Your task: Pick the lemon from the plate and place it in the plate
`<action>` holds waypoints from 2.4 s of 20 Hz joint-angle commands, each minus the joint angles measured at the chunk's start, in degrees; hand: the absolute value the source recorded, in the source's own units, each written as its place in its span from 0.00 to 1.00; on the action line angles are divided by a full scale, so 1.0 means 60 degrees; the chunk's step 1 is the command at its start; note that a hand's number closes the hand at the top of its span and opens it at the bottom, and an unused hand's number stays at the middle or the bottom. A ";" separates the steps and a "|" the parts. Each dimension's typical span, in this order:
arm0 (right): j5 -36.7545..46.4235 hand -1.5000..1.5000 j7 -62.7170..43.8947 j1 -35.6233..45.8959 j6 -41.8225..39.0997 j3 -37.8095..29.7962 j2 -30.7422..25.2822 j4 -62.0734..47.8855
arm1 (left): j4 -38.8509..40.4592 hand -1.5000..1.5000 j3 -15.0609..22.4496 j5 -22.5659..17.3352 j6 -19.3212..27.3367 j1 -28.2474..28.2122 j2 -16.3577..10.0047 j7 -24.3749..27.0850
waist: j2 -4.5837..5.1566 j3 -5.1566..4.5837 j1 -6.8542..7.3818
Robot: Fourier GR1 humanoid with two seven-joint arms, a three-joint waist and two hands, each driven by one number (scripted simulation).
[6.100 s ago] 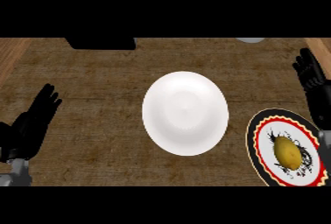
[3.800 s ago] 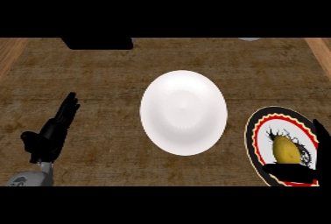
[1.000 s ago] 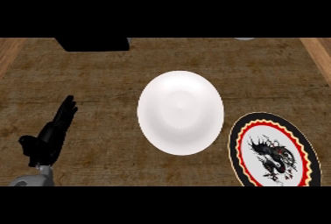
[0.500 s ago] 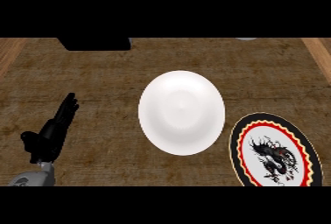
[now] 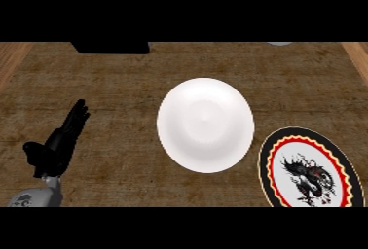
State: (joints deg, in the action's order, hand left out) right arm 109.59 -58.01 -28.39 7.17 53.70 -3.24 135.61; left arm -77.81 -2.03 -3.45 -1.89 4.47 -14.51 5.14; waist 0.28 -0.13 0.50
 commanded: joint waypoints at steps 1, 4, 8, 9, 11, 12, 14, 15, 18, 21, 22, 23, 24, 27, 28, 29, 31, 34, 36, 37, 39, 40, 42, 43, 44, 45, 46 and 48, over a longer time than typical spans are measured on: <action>-0.0151 1.00 -0.1507 0.2370 -0.1566 0.0078 0.0513 -0.0502 | 0.0553 0.50 -0.0204 -0.0027 -0.0209 0.0178 -0.0088 0.0445 | 0.0041 -0.0004 0.0066; -0.1596 1.00 -0.1574 0.3718 -0.1894 -0.0915 0.0510 -0.0833 | 0.0040 0.50 0.0195 0.0165 -0.0119 -0.0282 0.0185 0.0404 | 0.0053 0.0002 0.0222; -0.2817 1.00 -0.1902 0.5049 -0.0920 -0.1817 0.0498 -0.2458 | -0.0143 0.50 0.0296 0.0312 0.0046 -0.0217 0.0256 0.0237 | 0.0065 0.0012 0.0349; -0.3487 1.00 -0.1652 0.5498 -0.0801 -0.2618 0.0506 -0.2797 | -0.0177 0.50 0.0299 0.0239 -0.0047 0.0001 0.0203 -0.0052 | 0.0101 0.0020 0.0393; -0.4055 1.00 -0.1714 0.6537 -0.0677 -0.3013 0.0518 -0.3941 | 0.0079 0.50 0.0128 0.0238 0.0009 -0.0062 0.0208 0.0205 | 0.0049 0.0017 0.0235; -0.4235 1.00 -0.1860 0.7010 -0.0254 -0.3172 0.0522 -0.4533 | 0.0037 0.50 0.0228 0.0267 -0.0010 -0.0236 0.0309 0.0361 | 0.0047 0.0018 0.0267; -0.4842 1.00 -0.2035 0.7897 -0.0179 -0.3577 0.0528 -0.5271 | -0.0136 0.50 0.0107 0.0216 -0.0150 -0.0139 0.0050 0.0131 | 0.0029 0.0020 0.0257; -0.5118 1.00 -0.2373 0.8483 -0.0259 -0.3500 0.0530 -0.5565 | 0.0291 0.50 0.0388 0.0465 0.0185 0.0161 0.0511 0.0085 | 0.0048 0.0015 0.0234; -0.5362 1.00 -0.2297 0.9265 0.0439 -0.3984 0.0534 -0.6954 | -0.0007 0.50 0.0122 0.0218 -0.0142 -0.0419 0.0288 0.0675 | 0.0001 0.0018 0.0216; -0.5391 1.00 -0.2607 0.9039 0.2457 -0.4391 0.0535 -0.6921 | -0.0045 0.50 0.0172 0.0203 -0.0049 0.0163 0.0306 0.0026 | 0.0039 0.0037 0.0313; -0.5654 0.00 -0.2404 0.9441 0.2358 -0.5170 0.0535 -0.7344 | 0.0109 0.50 -0.0012 0.0148 -0.0136 0.0291 0.0120 0.0111 | 0.0071 0.0032 0.0299; -0.5556 0.00 -0.2952 0.9714 0.2448 -0.4884 0.0536 -0.7945 | 0.0102 0.50 0.0033 0.0233 -0.0200 0.0012 0.0059 0.0311 | 0.0061 0.0024 0.0414; -0.5670 0.00 -0.2634 0.9743 0.2805 -0.5176 0.0536 -0.8553 | -0.0307 0.50 0.0271 0.0275 -0.0065 0.0103 0.0270 -0.0158 | 0.0059 0.0036 0.0419; -0.6351 0.00 -0.2801 0.9953 0.3348 -0.5232 0.0536 -0.9082 | 0.0116 0.50 0.0027 0.0187 -0.0225 0.0269 0.0098 0.0128 | 0.0072 0.0029 0.0376; -0.6572 0.00 -0.2475 1.0097 0.3409 -0.5675 0.0536 -0.9352 | 0.0216 0.50 -0.0087 0.0094 -0.0228 0.0552 0.0041 -0.0156 | 0.0082 0.0032 0.0306; -0.6553 0.00 -0.2647 1.0048 0.3947 -0.5640 0.0536 -0.9530 | 0.0164 0.50 0.0076 0.0136 -0.0310 0.0051 0.0171 0.0184 | 0.0084 0.0032 0.0433; -0.6539 0.00 -0.2398 0.9765 0.4838 -0.5297 0.0536 -0.9384 | 0.0394 0.50 -0.0132 0.0095 -0.0351 0.0106 0.0057 0.0496 | 0.0052 0.0028 0.0296; -0.6100 0.00 -0.2383 0.9839 0.5850 -0.5590 0.0536 -0.8863 | 0.0145 0.50 -0.0106 0.0114 -0.0313 -0.0146 0.0050 0.0422 | -0.0013 0.0029 0.0275; -0.6208 0.00 -0.1860 0.9512 0.6499 -0.5961 0.0536 -0.8377 | 0.0140 0.50 0.0041 0.0265 -0.0113 0.0045 0.0192 0.0088 | -0.0039 0.0040 0.0050; -0.6255 0.00 -0.1854 0.9274 0.6882 -0.6041 0.0536 -0.8133 | 0.0121 0.50 0.0004 0.0202 -0.0050 -0.0138 0.0317 0.0235 | -0.0055 0.0040 0.0046; -0.6803 0.00 -0.1466 0.8866 0.7373 -0.6036 0.0536 -0.7597 | 0.0426 0.50 -0.0013 0.0471 0.0094 -0.0173 0.0269 0.0623 | -0.0048 0.0034 -0.0057; -0.7023 0.00 -0.1146 0.8190 0.8210 -0.5849 0.0537 -0.7569 | 0.0227 0.50 -0.0220 0.0142 -0.0127 -0.0129 0.0086 0.0264 | -0.0046 0.0049 -0.0008; -0.7278 0.00 -0.0636 0.7455 0.8361 -0.5865 0.0537 -0.6614 | 0.0081 0.50 -0.0095 0.0241 -0.0008 -0.0301 0.0223 0.0192 | -0.0097 0.0043 -0.0174; -0.7448 0.00 -0.0463 0.7155 0.8617 -0.5780 0.0538 -0.6488 | 0.0011 0.50 -0.0057 0.0274 0.0113 -0.0175 0.0323 0.0039 | -0.0081 0.0042 -0.0165; -0.7475 0.00 0.0013 0.6179 0.9097 -0.5341 0.0538 -0.6151 | 0.0145 0.50 -0.0363 0.0138 -0.0180 -0.0241 -0.0086 0.0326 | -0.0082 0.0039 -0.0206; -0.7785 0.00 0.0485 0.5721 0.8907 -0.5433 0.0336 -0.5627 | 0.0072 0.50 -0.0102 0.0307 -0.0107 -0.0639 0.0187 0.0609 | -0.0086 0.0035 -0.0206; -0.7816 0.00 0.0684 0.5152 0.8980 -0.5094 0.0311 -0.5236 | 0.0320 0.50 -0.0357 0.0102 -0.0004 0.0420 0.0090 -0.0308 | -0.0077 0.0035 -0.0315; -0.8682 0.00 0.1398 0.3790 0.9408 -0.4492 -0.0455 -0.4466 | 0.0011 0.50 -0.0260 0.0135 -0.0035 -0.0193 0.0226 0.0167 | -0.0088 0.0038 -0.0245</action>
State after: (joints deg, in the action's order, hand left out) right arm 62.61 -53.31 6.18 55.13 21.92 -2.49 101.47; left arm -77.19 -3.16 -2.16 -2.02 3.67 -13.43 6.05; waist -0.18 0.09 -0.61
